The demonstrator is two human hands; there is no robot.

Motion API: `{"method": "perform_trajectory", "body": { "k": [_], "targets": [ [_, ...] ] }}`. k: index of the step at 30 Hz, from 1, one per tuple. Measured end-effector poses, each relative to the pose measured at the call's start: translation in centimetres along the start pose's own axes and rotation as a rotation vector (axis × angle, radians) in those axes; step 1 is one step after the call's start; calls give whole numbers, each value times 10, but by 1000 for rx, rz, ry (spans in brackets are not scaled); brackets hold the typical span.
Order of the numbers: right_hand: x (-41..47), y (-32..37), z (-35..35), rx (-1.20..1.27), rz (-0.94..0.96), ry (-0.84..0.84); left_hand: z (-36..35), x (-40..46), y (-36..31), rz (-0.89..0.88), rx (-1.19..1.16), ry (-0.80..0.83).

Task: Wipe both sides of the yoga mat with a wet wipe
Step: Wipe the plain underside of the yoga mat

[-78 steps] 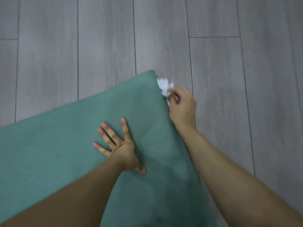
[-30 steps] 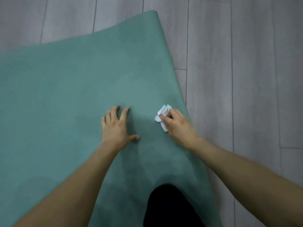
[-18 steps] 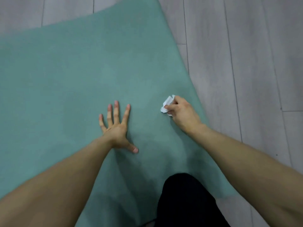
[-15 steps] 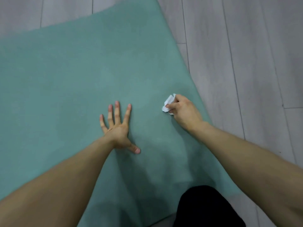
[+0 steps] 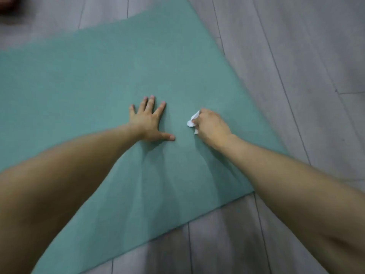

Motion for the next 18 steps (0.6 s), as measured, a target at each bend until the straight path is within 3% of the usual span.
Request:
{"method": "perform_trajectory", "body": {
  "k": [3, 5, 7, 13, 18],
  "targets": [
    [-44, 41, -21, -169, 117, 183, -58, -65, -5, -155, 64, -9],
    [-66, 67, -31, -202, 237, 166, -91, -115, 12, -269, 98, 13],
    [-80, 99, -43, -220, 401, 83, -114, -159, 44, -254, -11, -36],
    [-79, 255, -94, -138, 700, -34, -184, -287, 162, 201, -330, -115],
    [-74, 371, -139, -174, 821, -61, -250, -367, 250, 748, -635, -372]
  ]
}}
Point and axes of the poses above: each hand's wrist, its own x-axis towards the middle knuckle, its own z-axis out of the back of the hand, y = z × x, the point moved 3 cm from there along x, towards the middle knuckle, and after that the axes turned 12 degrees about y, right-handed, at the moved point
